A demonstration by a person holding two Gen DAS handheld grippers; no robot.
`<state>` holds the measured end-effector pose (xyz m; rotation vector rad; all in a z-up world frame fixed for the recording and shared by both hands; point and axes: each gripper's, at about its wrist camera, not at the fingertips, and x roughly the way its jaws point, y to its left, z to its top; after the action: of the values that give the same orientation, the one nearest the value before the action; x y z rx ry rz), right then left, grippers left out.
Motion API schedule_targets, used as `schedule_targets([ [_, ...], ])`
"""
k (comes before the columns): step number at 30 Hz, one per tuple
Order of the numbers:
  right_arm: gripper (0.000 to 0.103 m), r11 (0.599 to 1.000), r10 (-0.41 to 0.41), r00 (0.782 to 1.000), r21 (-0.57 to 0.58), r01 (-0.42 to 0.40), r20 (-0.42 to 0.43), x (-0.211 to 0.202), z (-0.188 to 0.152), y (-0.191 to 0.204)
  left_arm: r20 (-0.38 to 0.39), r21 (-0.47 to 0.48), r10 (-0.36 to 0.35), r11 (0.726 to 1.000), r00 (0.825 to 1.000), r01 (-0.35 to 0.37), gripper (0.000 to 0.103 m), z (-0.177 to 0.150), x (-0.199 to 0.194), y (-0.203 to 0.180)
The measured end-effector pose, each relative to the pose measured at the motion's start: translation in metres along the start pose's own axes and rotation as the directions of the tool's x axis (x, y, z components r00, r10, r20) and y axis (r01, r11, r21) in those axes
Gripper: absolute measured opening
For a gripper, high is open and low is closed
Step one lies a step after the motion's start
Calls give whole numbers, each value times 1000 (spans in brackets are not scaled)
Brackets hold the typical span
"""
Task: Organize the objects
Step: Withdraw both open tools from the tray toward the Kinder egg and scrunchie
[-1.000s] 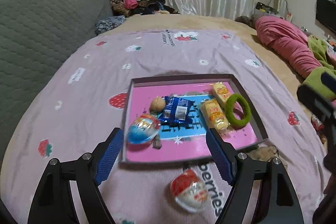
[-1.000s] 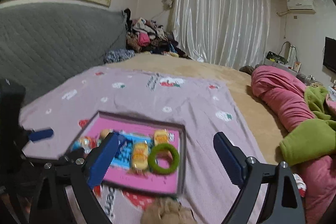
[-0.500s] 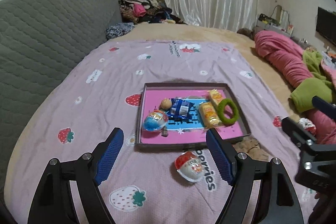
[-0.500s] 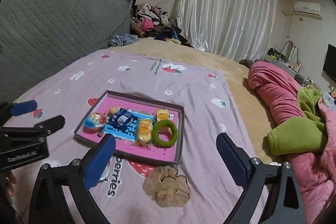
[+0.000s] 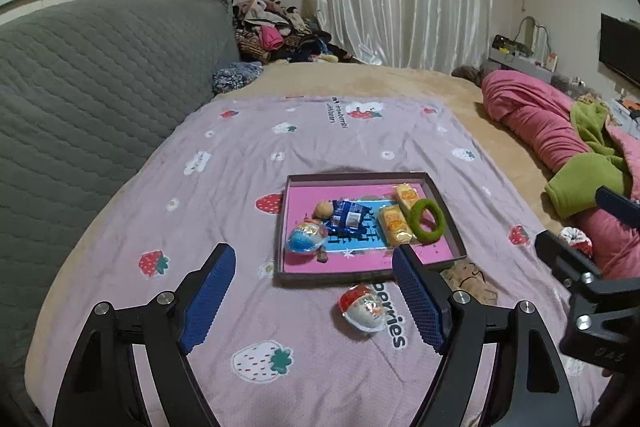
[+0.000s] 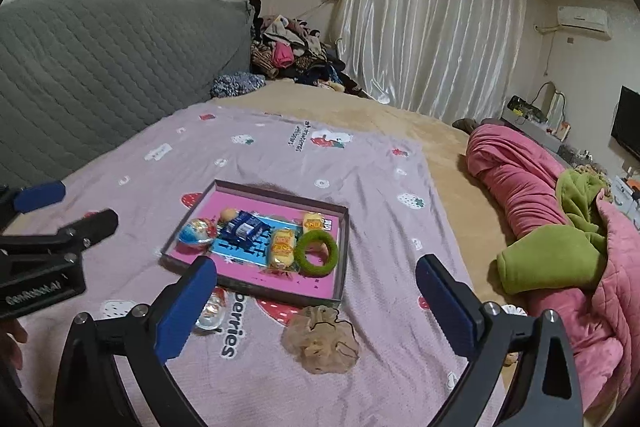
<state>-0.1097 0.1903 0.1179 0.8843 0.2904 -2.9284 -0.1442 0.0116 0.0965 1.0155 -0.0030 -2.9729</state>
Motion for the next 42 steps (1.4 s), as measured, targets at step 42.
schedule_targets([
  [42, 102, 1000, -15, 1000, 24, 15, 18, -62, -27, -17, -49, 44, 14, 999, 999, -12, 82, -50, -39, -17],
])
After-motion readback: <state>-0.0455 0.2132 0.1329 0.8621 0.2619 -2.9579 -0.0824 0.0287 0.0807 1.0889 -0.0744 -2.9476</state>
